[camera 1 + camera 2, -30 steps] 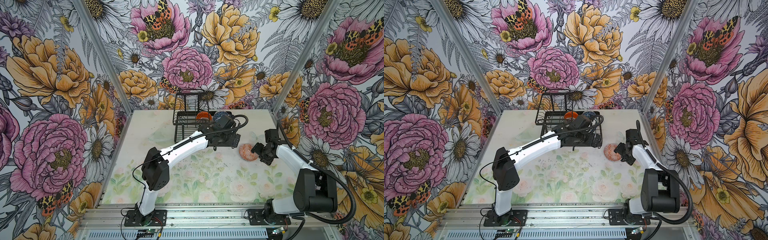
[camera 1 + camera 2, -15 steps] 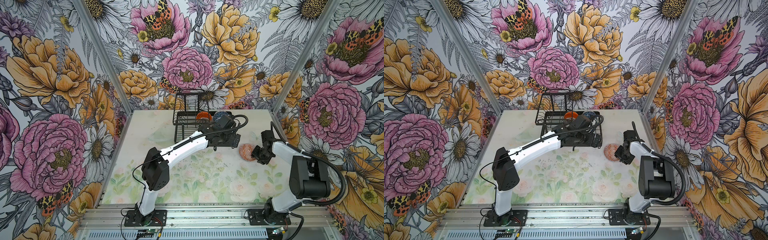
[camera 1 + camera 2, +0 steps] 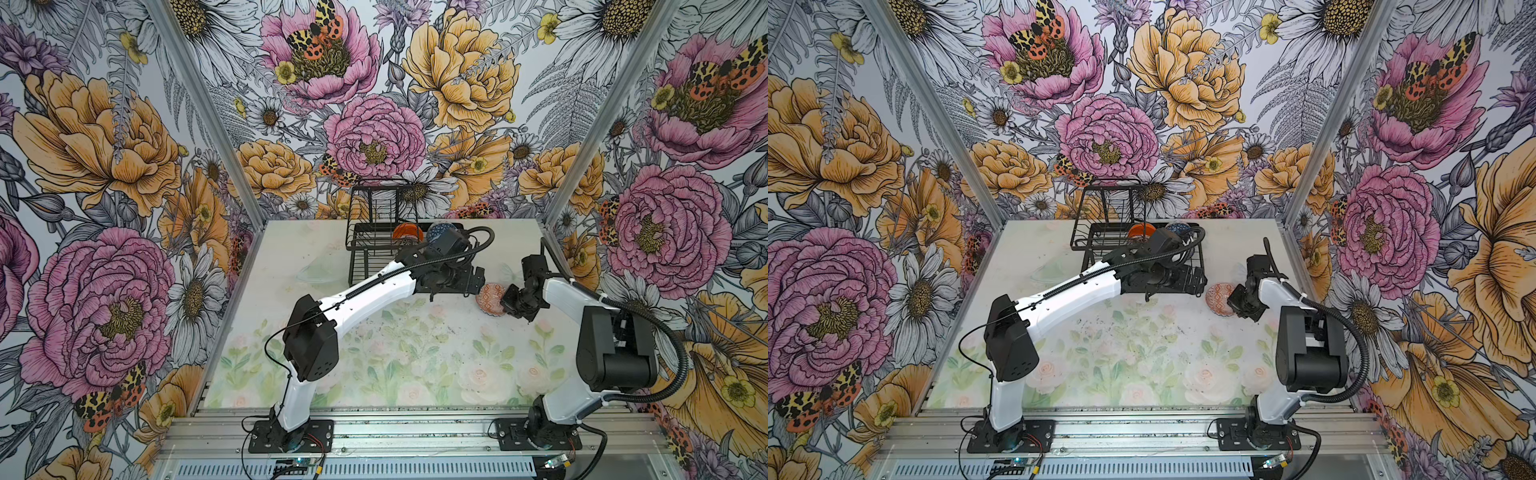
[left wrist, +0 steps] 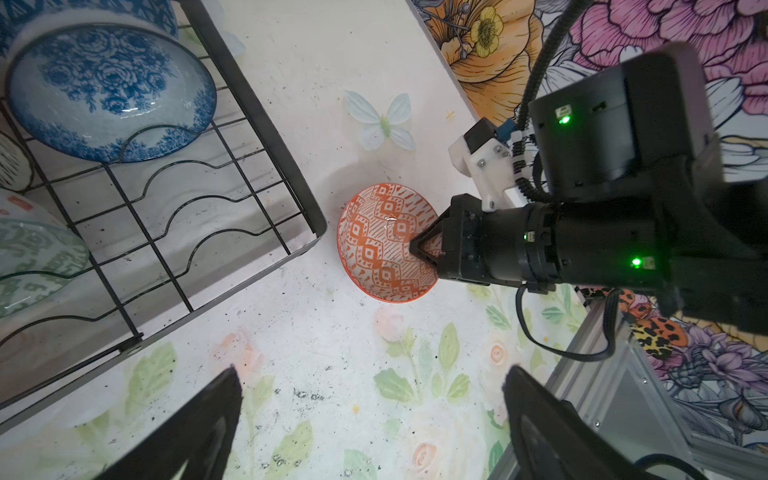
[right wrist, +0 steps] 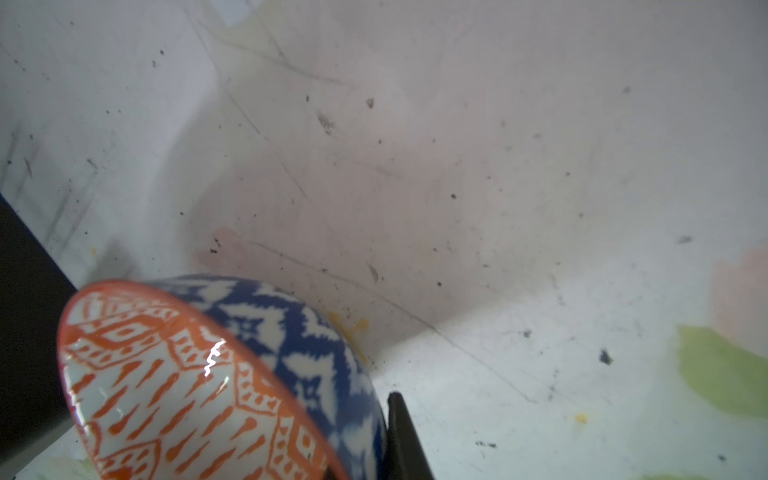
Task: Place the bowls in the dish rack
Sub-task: 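Lift the orange-patterned bowl toward the rack with the right gripper while the left approaches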
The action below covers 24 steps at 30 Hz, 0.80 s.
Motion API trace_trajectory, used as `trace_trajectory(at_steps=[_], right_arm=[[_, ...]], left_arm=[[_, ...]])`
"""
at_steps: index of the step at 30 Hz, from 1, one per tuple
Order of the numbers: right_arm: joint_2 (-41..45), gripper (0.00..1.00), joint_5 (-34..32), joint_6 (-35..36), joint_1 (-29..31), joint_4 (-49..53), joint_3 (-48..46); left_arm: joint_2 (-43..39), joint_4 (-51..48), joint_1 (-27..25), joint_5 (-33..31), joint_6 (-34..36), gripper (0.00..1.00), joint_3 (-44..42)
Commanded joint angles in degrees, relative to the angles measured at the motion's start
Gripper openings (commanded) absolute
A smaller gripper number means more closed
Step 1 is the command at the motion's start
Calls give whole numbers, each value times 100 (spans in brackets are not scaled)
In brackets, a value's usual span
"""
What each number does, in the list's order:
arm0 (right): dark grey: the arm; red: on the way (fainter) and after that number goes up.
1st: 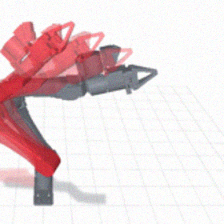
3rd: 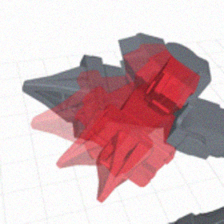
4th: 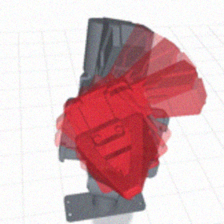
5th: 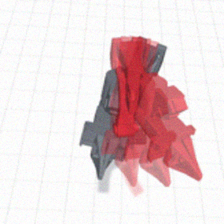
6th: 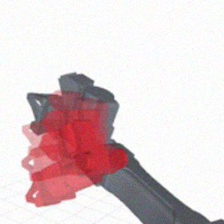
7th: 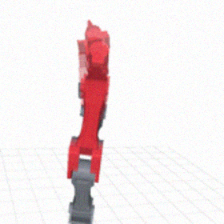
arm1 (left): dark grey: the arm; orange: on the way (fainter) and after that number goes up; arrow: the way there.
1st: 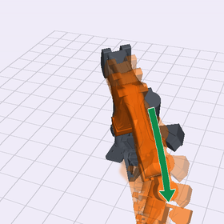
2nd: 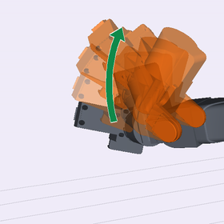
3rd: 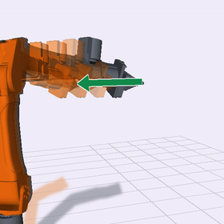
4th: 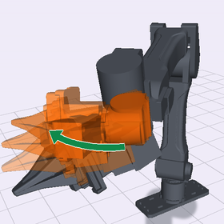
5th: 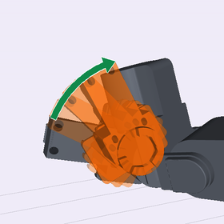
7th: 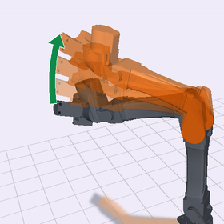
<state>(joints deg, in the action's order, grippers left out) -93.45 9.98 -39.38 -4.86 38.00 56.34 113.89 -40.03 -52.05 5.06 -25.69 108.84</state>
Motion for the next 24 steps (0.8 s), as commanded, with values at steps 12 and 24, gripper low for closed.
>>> trace_trajectory(at_steps=[12, 24], right_arm=[[942, 0, 444, -471, 2, -48, 1058], [1000, 0, 406, -879, 615, -56, 2409]], left_arm=[[-104, -110, 248, 104, -1443, 99, 1114], [-198, -1075, 621, -176, -1191, 99, 2084]])
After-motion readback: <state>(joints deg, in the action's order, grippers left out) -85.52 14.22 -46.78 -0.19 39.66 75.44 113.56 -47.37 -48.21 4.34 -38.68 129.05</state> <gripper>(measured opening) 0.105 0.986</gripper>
